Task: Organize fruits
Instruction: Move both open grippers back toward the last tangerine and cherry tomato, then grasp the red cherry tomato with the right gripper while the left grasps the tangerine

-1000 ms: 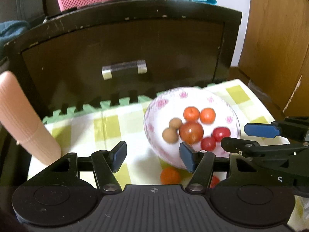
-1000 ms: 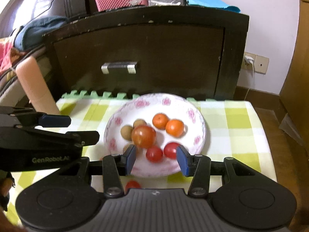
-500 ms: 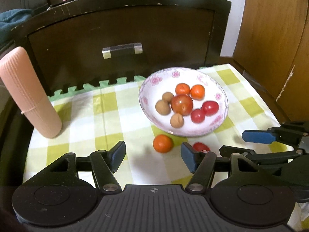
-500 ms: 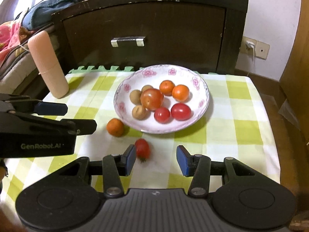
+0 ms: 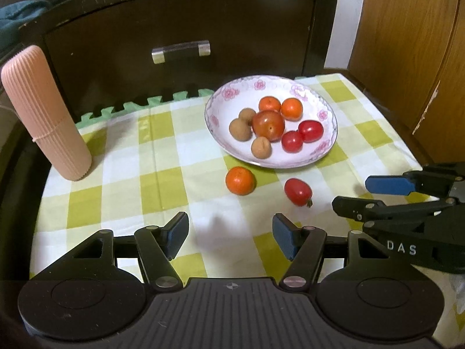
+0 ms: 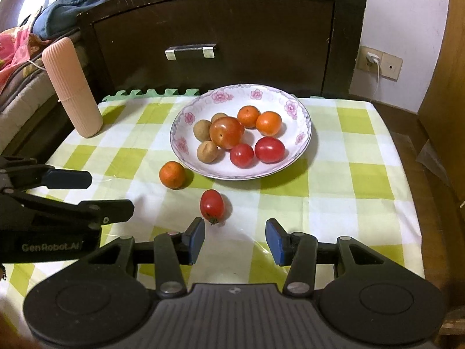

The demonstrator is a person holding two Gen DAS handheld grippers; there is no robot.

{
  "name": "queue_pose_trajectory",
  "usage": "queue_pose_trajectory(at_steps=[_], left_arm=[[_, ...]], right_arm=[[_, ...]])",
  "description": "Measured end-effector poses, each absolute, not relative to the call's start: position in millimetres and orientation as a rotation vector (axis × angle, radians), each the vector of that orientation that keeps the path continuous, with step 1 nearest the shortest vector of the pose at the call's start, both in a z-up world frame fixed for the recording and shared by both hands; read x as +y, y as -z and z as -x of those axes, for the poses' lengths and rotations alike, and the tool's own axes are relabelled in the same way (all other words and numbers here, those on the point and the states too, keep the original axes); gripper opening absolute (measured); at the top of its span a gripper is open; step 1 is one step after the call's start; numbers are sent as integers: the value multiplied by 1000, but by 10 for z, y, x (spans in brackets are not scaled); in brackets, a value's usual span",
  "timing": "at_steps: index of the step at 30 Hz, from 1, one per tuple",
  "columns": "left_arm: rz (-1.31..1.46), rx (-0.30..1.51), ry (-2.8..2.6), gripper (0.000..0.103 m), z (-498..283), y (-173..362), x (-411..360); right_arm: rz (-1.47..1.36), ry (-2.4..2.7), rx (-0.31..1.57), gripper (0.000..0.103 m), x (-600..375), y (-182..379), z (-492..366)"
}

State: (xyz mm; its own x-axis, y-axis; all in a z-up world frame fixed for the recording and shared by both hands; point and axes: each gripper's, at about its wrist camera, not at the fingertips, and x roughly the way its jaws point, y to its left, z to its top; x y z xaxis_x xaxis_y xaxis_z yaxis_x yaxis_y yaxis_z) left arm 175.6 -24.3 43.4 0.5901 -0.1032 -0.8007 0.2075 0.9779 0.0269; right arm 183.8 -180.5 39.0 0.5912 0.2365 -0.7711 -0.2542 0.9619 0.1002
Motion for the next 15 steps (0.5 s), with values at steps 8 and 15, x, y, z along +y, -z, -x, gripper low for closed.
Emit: queue_pose_trajectory(at_steps=[8, 15], left_arm=[[-128, 956, 191, 71, -1819, -309, -226], [-109, 974, 179, 71, -1873, -257, -132]], right_arm=[[38, -310, 908, 45, -1756, -221, -2055], [50, -356, 912, 45, -1616, -85, -2213]])
